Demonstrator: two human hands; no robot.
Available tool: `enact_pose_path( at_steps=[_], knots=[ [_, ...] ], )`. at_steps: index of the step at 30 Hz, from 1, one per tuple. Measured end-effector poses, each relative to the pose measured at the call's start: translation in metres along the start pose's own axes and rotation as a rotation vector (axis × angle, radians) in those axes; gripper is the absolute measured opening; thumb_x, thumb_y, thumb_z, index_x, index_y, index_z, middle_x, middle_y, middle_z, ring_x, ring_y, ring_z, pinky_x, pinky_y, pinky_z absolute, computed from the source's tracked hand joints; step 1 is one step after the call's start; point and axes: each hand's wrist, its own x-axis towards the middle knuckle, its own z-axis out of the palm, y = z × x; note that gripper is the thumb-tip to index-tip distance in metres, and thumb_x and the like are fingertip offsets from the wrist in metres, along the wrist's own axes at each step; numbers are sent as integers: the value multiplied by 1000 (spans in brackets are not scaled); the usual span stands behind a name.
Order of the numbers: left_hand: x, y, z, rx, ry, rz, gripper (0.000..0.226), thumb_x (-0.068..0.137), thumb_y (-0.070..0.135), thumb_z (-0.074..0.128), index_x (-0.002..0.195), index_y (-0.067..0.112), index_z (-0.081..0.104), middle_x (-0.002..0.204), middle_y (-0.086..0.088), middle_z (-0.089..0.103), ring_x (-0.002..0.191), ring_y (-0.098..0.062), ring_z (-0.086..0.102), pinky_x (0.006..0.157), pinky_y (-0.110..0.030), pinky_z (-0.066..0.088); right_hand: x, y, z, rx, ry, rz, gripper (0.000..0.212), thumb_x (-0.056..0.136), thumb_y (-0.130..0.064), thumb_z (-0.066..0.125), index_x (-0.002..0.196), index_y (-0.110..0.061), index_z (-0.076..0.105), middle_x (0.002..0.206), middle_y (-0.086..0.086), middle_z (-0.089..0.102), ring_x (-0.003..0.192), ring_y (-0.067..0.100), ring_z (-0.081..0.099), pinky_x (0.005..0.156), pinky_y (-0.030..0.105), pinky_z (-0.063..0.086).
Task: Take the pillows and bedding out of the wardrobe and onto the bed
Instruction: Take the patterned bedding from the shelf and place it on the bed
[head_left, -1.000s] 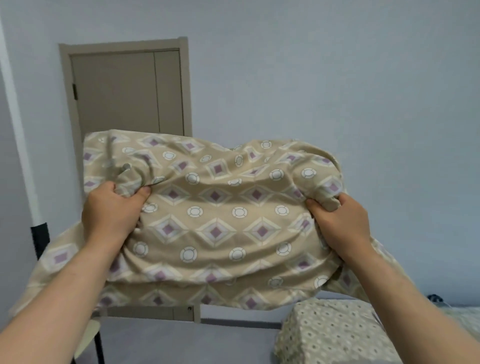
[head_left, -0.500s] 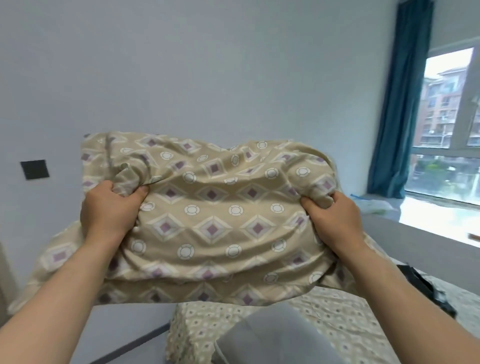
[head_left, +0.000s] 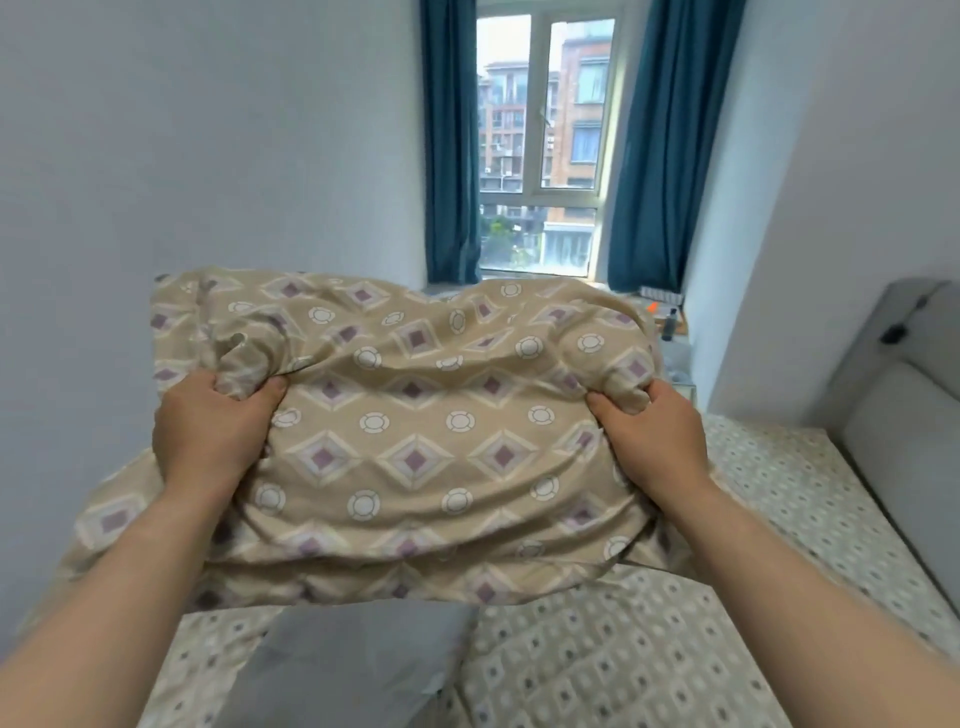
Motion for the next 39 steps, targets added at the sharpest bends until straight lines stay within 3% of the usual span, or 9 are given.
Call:
enact_pose_path(
  at_steps=[9,18,23,27,31,33,35,39],
  knots=[
    [-134,-32,177,-83,-360,-78,41,75,46,68,86,7,60,83,-10,60,79,-31,55,65,-36,40,-55,178,-47,-180,127,354,34,75,-52,70,80,-22,56,74,-9,55,77,21,55,69,33,41],
    [-284,-135,304,13,-584,-155,38,77,43,68,88,7,64,84,-13,66,77,-32,58,65,-36,41,-133,368,-29,-270,109,593,29,77,-45,71,75,-22,54,70,-10,57,67,16,52,61,32,38],
    [-347,-195,345,41,-633,-233,32,77,37,70,80,7,62,74,-7,62,71,-27,54,63,-35,40,-172,446,-2,-280,82,648,25,79,-39,72,80,-20,55,70,-14,55,63,6,48,63,31,37],
    [-390,-236,367,95,-653,-292,35,77,38,70,74,5,59,66,-1,57,66,-25,53,60,-34,36,-207,497,18,-297,72,675,20,80,-34,73,86,-23,57,74,-12,56,76,16,50,71,30,37],
    [-420,-266,377,143,-686,-312,37,76,37,71,72,4,57,64,-2,56,59,-11,47,52,-30,33,-235,535,31,-292,43,737,21,79,-35,73,90,-23,59,79,-7,59,82,21,55,72,32,39],
    [-432,-281,382,170,-694,-343,38,76,38,71,70,4,55,65,-5,56,61,-18,50,55,-34,35,-247,549,38,-296,18,763,23,80,-36,73,93,-20,62,79,-6,61,86,26,59,72,33,39],
    [-441,-293,385,178,-697,-361,39,75,40,71,71,5,55,69,-9,59,68,-29,55,62,-38,42,-256,561,43,-311,8,773,30,80,-36,72,100,-16,65,89,5,69,92,32,62,73,33,40],
    [-446,-302,389,195,-701,-358,38,73,42,72,74,8,57,75,-10,62,75,-32,57,68,-41,46,-263,570,47,-333,17,789,36,79,-38,73,106,-15,65,100,11,71,98,35,63,74,33,40]
  ],
)
